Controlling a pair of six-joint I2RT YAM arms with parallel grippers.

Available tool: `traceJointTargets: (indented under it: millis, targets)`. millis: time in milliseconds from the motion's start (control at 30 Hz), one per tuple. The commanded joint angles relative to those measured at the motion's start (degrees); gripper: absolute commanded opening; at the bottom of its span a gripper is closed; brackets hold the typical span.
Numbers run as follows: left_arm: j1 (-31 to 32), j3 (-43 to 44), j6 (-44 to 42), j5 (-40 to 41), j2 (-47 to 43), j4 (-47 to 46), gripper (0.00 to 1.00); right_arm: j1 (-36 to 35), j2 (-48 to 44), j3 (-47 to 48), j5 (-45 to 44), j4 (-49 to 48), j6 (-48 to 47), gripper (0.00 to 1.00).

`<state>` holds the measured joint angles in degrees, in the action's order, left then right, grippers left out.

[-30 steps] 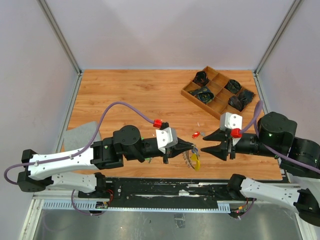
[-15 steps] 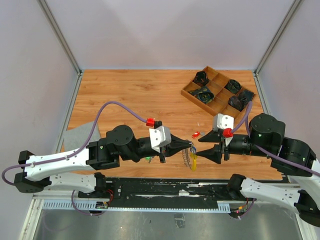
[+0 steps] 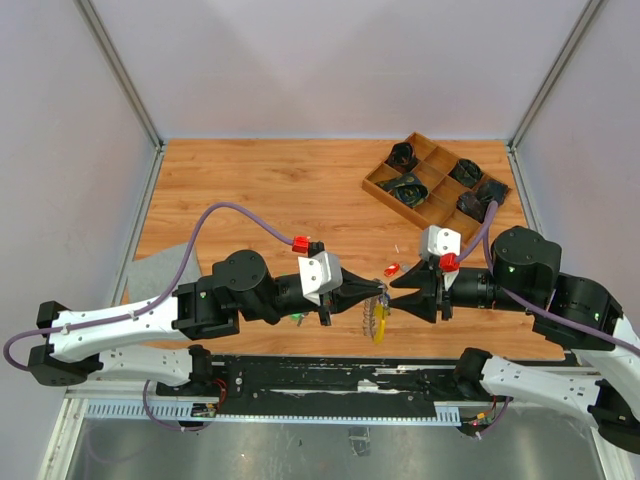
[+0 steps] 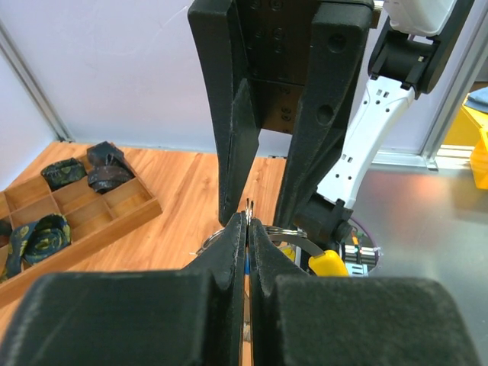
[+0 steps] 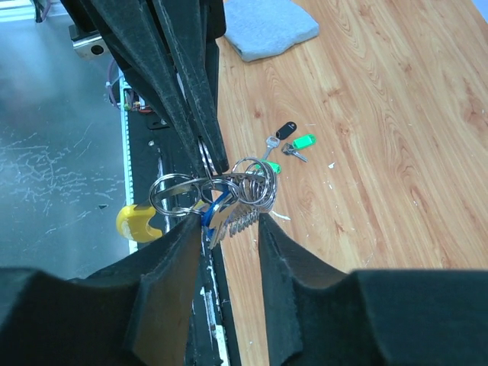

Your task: Put the keys on the keyring

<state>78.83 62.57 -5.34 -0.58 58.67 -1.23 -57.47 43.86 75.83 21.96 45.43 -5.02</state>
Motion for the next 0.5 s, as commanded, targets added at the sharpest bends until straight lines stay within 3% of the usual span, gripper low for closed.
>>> traceJointTargets:
  millis: [0,233,467]
  targets:
    - [-0.2,0.4,-0.3,-0.6,-0.3,-3.6,0.01,-0.4,0.2,-0.7,-1.8,-1.6,0.5,0.34]
    - [-0.1,-0.1,0.0,-1.3,-1.1,-4.2,0.01,-0.4,0.4,-1.0,-1.7,-2.4,0.7,0.31]
    - [-0.2,-0.3,0.0,-1.5,-1.3,-4.5,0.01,-0.4,-0.2,-0.6,-2.5,-3.2,0.7,0.08]
